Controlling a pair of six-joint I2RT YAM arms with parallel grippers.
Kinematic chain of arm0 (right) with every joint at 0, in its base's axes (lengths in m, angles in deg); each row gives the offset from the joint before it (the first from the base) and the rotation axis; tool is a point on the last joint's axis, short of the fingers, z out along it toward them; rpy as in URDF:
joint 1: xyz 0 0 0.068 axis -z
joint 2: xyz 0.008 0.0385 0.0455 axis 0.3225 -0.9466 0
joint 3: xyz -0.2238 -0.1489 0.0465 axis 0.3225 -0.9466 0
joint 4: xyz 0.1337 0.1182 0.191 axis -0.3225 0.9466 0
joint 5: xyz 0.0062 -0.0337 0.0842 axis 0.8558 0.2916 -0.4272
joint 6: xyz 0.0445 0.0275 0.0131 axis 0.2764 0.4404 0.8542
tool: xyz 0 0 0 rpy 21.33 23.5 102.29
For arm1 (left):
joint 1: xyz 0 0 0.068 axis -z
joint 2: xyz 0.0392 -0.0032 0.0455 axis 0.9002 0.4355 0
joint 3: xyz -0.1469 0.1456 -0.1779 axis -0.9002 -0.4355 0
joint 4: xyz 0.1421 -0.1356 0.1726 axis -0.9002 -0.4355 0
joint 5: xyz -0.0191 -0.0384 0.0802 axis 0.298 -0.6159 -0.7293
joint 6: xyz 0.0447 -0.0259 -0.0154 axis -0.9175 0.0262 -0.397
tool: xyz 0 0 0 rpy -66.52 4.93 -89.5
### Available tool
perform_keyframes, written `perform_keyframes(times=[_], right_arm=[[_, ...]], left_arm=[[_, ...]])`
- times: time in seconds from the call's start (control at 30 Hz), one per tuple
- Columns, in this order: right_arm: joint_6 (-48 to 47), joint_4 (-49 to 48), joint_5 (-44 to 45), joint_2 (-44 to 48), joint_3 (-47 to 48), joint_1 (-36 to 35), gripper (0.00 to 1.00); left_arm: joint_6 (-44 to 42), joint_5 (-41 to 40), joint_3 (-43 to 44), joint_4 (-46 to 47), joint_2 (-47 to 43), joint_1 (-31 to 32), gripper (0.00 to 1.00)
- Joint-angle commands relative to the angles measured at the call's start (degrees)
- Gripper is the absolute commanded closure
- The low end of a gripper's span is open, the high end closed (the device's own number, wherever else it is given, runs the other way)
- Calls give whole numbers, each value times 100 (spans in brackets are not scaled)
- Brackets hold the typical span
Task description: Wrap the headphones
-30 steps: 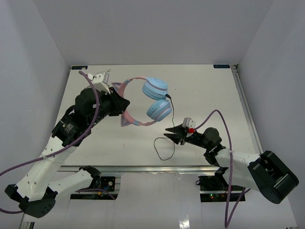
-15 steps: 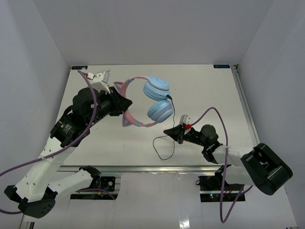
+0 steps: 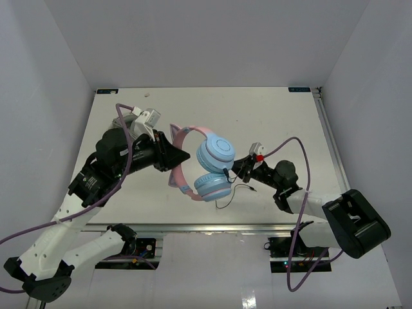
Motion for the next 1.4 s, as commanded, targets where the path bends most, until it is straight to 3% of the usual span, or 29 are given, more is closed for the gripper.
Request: perform_keyframes(times=[0.0,0.3,0.6,0.97,1.17,1.27,1.37], right_arm=[[67,-326,-287,67,228,197,92],[398,-228,-682,-110,644,682,92],[29,1996,-965,-333,2254,842,92],[-43,2763,-1142,-668,3179,850,92],[-424,4061,-903,-1136,4239,849,92],[-603,4586,-749,-1341,4689,850,92],[-706,5011,-802,-1439,5123,845,92]], left_arm=[[-212,620,-32,317,-294,0,100],[-777,880,-49,-28,-401,0,100],[-1524,1303,-604,-20,117,0,100],[-1693,1982,-623,282,766,27,100],[-2011,1494,-435,-17,1334,284,100],[-2075,640,-362,-204,1692,326,100],[-2128,383,-230,-372,2184,386,100]])
